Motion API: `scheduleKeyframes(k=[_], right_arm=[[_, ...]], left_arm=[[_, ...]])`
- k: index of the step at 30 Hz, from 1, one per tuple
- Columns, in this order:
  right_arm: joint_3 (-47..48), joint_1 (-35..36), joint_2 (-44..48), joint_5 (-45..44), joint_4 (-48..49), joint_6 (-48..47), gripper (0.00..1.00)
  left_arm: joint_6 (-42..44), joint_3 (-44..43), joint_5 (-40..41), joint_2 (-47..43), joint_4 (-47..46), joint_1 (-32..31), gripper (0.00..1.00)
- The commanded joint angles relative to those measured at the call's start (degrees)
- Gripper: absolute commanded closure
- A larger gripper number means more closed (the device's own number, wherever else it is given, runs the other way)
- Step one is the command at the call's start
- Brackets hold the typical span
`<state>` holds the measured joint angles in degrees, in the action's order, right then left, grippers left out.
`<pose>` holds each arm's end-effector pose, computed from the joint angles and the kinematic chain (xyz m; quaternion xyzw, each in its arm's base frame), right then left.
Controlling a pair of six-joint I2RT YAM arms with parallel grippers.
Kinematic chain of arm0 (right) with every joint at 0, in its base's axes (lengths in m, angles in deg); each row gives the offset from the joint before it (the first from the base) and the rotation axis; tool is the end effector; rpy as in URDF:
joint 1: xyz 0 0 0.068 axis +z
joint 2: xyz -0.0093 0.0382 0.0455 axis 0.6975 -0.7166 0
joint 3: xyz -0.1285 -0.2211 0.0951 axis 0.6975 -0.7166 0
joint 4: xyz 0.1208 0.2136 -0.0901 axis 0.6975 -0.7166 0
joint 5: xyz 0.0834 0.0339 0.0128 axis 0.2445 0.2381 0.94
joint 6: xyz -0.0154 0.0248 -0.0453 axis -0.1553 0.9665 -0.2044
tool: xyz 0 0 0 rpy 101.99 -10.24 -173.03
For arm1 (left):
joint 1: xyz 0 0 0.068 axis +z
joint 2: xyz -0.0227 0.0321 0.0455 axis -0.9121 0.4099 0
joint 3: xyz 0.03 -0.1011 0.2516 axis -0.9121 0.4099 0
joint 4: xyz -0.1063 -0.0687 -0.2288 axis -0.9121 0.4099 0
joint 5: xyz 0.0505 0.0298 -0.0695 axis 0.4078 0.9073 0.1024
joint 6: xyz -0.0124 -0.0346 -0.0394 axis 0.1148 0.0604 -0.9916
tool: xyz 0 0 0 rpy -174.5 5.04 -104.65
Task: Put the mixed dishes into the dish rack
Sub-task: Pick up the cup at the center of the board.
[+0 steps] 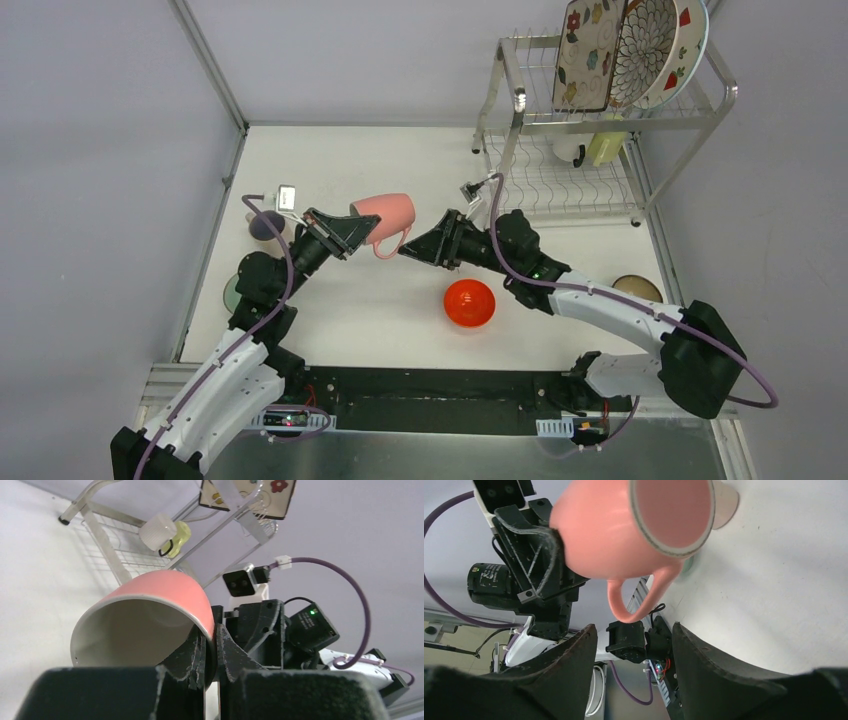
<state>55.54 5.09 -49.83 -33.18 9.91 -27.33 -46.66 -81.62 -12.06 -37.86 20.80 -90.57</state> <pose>0.1761 0.2235 0.2888 -0.0701 0.7284 0.6120 0.2998 0.1397 -0.0757 0.3104 -0.0537 0.6137 -0.5755 0.5378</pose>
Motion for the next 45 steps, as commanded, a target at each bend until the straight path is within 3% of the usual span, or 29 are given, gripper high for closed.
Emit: scheduleKeyframes(k=[1, 20, 28, 34, 38, 43, 45], right_arm=[[3.7, 0.9, -1.7, 0.7, 5.7, 0.1, 0.41], [9.7, 3.3, -12.7, 4.8, 20.5, 7.7, 0.45], [9.4, 3.5, -14.8, 5.7, 26.3, 10.3, 0.64], [8.0, 3.5, -14.9, 4.5, 30.1, 10.8, 1.00], [7.0, 3.5, -14.7, 3.9, 31.5, 11.2, 1.00], [5.7, 3.5, -13.6, 2.3, 31.4, 10.5, 1.00], [5.4, 3.5, -12.9, 1.6, 30.9, 9.7, 1.00]], left_arm=[[-1.5, -1.6, -2.4, -0.8, -13.8, -0.2, 1.00], [-2.3, -0.5, -5.4, 0.8, -21.0, -0.2, 1.00], [-2.2, 0.7, -5.4, 0.8, -21.7, -0.2, 1.00], [-1.9, 1.2, -5.3, 0.2, -20.6, -0.2, 1.00], [-1.2, 1.9, -4.2, -1.7, -17.8, -0.2, 1.00], [-0.2, 2.4, -2.3, -4.4, -12.9, -0.2, 0.71], [0.6, 2.2, -2.3, -5.3, -10.5, -0.2, 0.54]])
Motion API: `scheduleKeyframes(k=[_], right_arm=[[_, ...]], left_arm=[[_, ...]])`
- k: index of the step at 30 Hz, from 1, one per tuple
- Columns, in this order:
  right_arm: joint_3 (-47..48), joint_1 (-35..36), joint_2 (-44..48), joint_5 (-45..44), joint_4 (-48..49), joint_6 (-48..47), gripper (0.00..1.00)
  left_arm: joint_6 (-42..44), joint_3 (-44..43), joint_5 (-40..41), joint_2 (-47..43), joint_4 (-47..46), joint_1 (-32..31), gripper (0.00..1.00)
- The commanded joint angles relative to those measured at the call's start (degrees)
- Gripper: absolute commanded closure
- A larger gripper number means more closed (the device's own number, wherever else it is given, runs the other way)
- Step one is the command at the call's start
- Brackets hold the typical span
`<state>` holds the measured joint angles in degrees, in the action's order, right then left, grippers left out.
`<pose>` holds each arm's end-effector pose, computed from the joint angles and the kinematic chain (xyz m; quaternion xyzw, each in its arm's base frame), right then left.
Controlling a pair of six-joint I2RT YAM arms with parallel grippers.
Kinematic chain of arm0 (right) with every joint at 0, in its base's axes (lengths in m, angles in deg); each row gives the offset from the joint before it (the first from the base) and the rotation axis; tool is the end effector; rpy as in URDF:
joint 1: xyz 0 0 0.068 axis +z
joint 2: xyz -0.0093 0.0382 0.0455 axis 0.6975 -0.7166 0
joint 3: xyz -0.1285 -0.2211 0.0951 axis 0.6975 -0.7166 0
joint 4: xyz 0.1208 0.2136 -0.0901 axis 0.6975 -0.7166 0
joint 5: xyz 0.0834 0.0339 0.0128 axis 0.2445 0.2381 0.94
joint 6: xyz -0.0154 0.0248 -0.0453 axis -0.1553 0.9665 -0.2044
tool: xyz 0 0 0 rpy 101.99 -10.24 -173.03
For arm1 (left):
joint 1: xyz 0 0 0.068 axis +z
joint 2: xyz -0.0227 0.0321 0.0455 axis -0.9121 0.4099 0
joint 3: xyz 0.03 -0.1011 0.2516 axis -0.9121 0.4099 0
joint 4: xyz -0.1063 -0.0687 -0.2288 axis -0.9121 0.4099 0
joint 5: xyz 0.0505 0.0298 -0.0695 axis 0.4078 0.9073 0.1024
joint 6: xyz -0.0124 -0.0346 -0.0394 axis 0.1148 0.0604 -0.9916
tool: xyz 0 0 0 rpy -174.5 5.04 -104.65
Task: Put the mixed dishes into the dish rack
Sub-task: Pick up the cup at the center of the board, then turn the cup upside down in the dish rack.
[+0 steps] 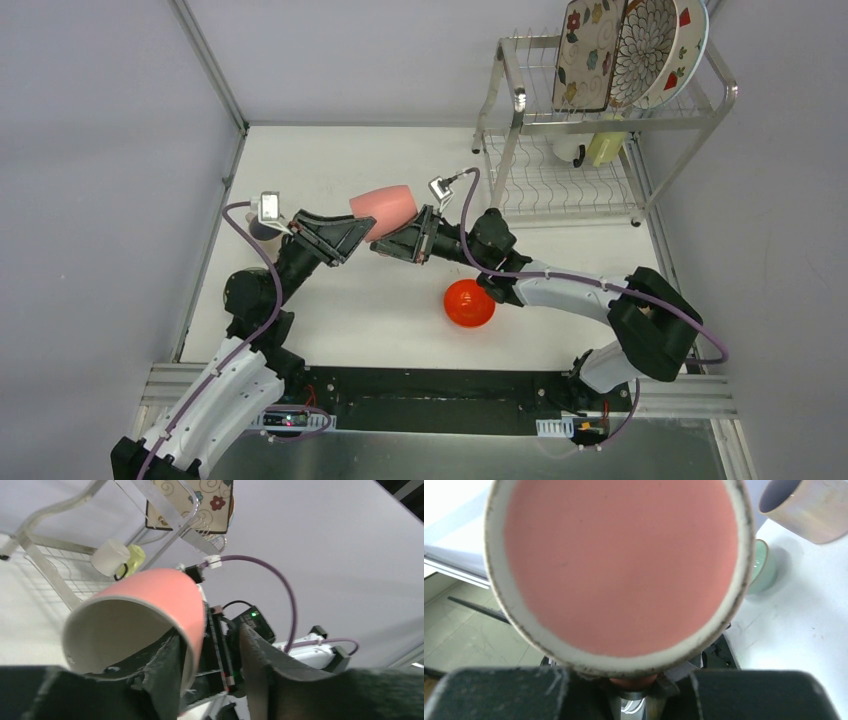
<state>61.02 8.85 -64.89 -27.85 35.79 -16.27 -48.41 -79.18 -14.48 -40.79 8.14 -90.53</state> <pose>0.1887 0.2765 0.2932 -0.0895 0.6312 0.7279 0.2526 0.1238 -0.0698 0.3241 -0.0100 0.5293 -0.6219 0.5771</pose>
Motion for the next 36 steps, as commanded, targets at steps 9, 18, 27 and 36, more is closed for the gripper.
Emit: scheduleKeyframes(k=[9, 18, 27, 36], right_arm=[[-2.0, -0.9, 7.4, -7.1, -1.6, -6.2, 1.00], [-5.4, -1.6, 15.8, -11.9, -13.7, -12.1, 1.00], [-9.1, -1.6, 29.3, -24.3, -34.0, -21.3, 1.00], [-6.6, -1.6, 40.7, -44.7, -61.3, -26.7, 1.00]], left_arm=[[10.9, -6.1, -4.1, -4.2, 17.9, -0.2, 0.01], [21.1, -11.0, -8.8, -2.6, 29.9, -0.2, 0.01], [29.1, -12.2, -6.5, 0.4, 36.1, -0.3, 0.01], [43.2, -17.2, -0.4, 5.0, 49.9, -0.2, 0.01]])
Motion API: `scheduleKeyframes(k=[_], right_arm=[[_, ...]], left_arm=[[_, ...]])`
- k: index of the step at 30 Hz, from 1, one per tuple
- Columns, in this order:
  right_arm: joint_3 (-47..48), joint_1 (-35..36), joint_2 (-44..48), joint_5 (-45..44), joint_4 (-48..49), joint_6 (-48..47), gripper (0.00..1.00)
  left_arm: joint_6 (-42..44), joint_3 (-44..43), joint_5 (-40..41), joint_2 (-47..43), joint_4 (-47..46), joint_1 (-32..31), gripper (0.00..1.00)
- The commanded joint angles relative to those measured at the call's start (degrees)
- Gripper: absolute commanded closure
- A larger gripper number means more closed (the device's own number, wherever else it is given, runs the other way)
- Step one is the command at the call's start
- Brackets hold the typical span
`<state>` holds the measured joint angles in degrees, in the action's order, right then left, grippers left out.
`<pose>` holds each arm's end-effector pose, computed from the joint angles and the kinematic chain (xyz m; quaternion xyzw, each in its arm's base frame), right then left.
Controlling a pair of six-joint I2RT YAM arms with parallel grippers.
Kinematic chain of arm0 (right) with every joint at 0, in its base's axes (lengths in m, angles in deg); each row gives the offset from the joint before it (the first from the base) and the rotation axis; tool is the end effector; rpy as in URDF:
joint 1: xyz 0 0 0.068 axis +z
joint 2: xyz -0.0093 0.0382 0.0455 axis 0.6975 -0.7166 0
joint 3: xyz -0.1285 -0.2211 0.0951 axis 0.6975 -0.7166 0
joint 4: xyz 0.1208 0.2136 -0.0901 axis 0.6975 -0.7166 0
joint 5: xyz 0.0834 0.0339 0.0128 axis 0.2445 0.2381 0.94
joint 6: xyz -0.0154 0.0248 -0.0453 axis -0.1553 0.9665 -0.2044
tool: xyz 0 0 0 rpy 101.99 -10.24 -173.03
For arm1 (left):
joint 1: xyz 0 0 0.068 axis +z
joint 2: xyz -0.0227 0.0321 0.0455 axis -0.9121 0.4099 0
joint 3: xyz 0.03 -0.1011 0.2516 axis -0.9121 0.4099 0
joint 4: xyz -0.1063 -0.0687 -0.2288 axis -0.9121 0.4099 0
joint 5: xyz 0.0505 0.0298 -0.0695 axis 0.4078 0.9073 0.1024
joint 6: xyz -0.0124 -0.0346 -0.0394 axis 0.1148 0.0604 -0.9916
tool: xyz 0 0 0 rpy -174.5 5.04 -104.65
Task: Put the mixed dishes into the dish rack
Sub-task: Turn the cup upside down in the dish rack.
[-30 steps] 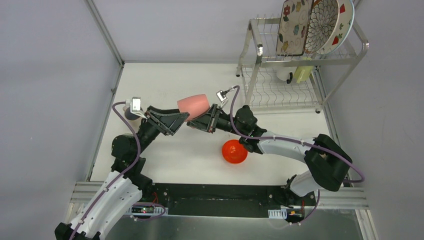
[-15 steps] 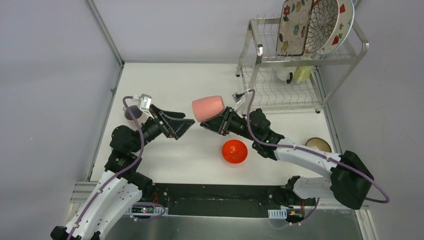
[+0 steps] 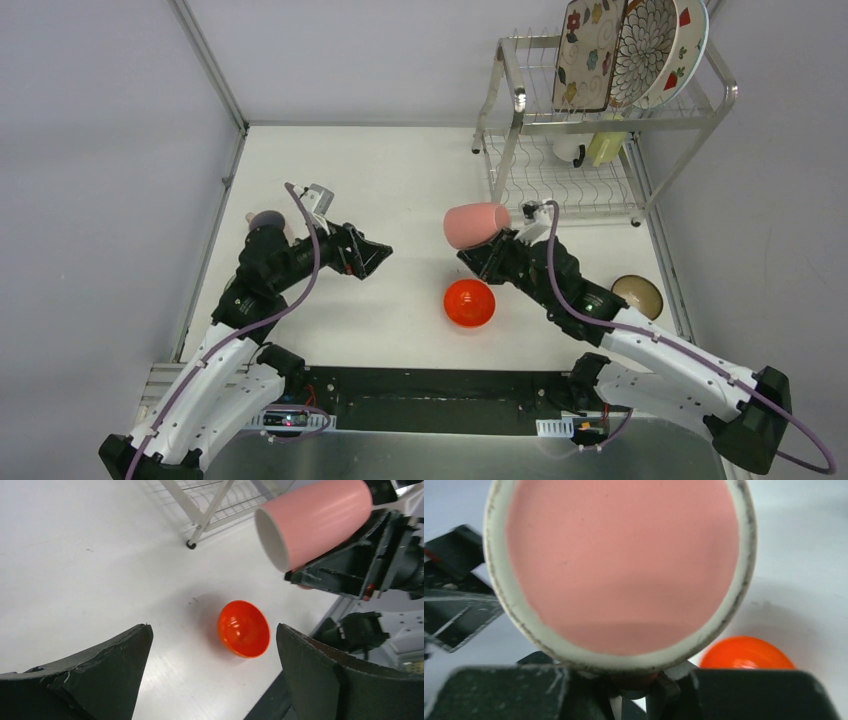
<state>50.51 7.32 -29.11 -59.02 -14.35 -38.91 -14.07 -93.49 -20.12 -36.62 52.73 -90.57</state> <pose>0.1334 0.1622 0.2941 -0.0108 0.7817 0.4394 0.4425 0.1343 -0.0784 0.3215 0.1495 0.7287 -0.4118 0.5264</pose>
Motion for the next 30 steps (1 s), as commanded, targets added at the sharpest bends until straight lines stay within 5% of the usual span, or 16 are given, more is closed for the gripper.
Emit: scheduleKeyframes(k=[1, 8, 21, 30], right_arm=[[4.4, -0.1, 5.7, -16.0, -14.2, -4.5, 1.00], [5.6, -0.2, 8.9, -26.3, -20.0, -9.9, 1.00], [8.7, -2.0, 1.6, -36.3, -18.4, -25.3, 1.00], [8.6, -11.2, -4.2, -30.8, -14.3, -28.8, 1.00]], left_arm=[[10.5, -3.1, 6.4, 1.1, 6.0, -0.2, 0.01], [20.4, -2.3, 12.5, 1.6, 9.7, -0.2, 0.01], [21.6, 0.0, 13.7, 1.6, 10.1, -0.2, 0.01], [22.3, -0.1, 14.2, 0.6, 10.6, -0.2, 0.01]])
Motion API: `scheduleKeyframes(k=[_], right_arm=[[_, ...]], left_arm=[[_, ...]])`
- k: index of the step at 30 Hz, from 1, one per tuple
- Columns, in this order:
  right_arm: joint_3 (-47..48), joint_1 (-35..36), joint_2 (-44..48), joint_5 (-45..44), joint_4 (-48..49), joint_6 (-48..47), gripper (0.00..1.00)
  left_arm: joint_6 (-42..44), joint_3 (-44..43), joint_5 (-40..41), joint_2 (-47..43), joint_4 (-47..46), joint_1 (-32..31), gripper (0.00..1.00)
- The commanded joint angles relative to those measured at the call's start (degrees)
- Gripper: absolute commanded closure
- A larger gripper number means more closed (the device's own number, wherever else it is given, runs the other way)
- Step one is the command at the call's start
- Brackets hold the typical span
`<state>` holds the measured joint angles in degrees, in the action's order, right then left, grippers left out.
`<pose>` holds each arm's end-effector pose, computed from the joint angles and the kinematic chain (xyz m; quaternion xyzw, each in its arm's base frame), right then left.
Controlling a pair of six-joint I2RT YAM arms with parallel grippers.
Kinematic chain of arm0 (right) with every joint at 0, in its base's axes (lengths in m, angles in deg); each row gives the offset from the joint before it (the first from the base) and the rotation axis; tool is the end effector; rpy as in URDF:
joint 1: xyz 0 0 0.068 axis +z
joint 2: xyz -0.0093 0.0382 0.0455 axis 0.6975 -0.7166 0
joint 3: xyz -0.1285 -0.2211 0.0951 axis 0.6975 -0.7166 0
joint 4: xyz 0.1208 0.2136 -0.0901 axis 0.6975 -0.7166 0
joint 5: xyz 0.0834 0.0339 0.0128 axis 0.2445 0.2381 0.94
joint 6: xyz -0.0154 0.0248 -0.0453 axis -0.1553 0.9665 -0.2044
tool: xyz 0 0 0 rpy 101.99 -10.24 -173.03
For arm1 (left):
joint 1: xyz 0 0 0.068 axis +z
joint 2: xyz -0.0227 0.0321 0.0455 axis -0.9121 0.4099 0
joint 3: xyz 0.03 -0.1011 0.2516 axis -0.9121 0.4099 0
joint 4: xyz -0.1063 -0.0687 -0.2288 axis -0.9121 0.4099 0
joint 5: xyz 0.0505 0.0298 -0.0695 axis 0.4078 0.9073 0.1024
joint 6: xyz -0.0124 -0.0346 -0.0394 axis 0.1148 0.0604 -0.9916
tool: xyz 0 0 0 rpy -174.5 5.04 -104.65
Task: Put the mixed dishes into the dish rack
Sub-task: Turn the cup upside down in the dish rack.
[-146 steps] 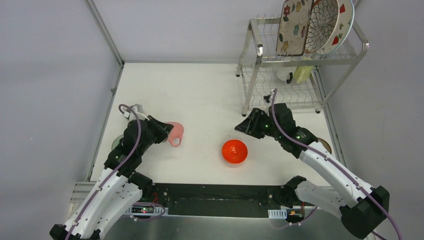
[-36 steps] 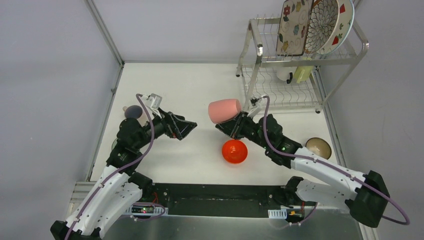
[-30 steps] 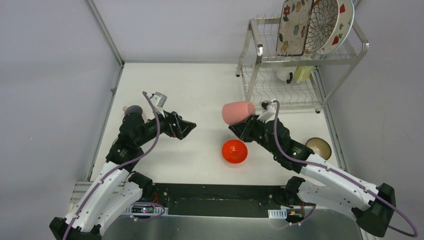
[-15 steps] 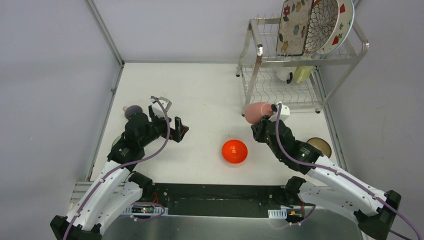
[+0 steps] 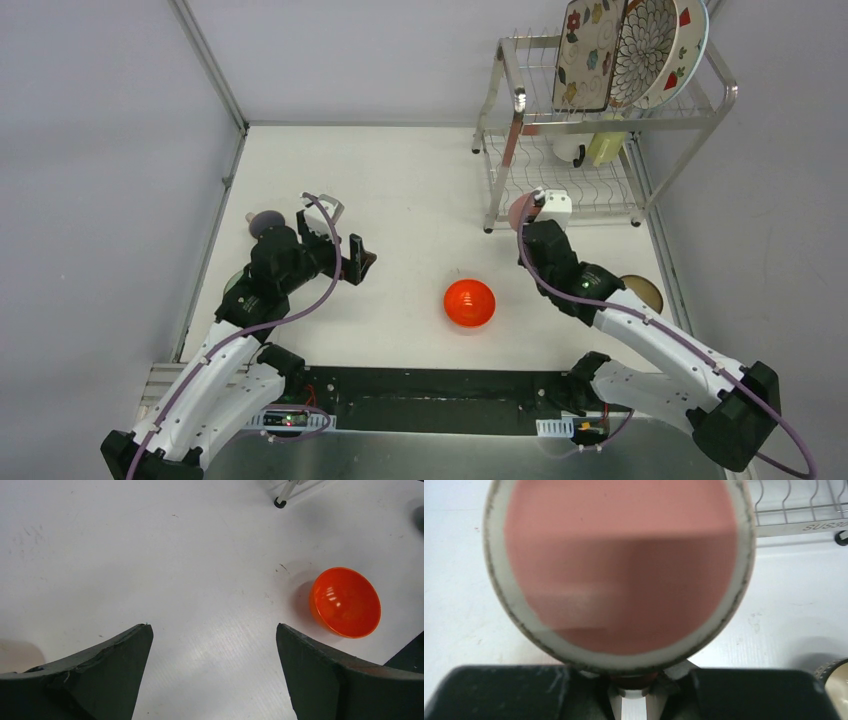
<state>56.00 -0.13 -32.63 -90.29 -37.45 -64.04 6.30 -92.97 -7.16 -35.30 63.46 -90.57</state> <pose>0.1591 0.1242 0.2798 -0.0273 0.8500 -0.0010 0.5260 0.1400 -0.0726 0.2950 0.2097 0.7861 -0.2203 0.5381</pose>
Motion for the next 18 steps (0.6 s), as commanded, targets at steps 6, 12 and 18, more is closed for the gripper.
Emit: scheduleKeyframes(k=[6, 12, 18], right_arm=[[3.3, -11.1, -4.9, 7.9, 10.4, -4.6, 1.00], [3.0, -18.0, -9.0, 11.1, 15.1, -3.8, 1.00], [5.9, -23.5, -14.4, 15.1, 16.4, -3.4, 1.00]], left_arm=[[1.9, -0.8, 1.1, -0.3, 0.2, -0.3, 0.01], [2.3, -1.1, 1.5, 0.4, 0.2, -0.2, 0.01], [2.7, -0.7, 1.7, -0.2, 0.5, -0.2, 0.01]])
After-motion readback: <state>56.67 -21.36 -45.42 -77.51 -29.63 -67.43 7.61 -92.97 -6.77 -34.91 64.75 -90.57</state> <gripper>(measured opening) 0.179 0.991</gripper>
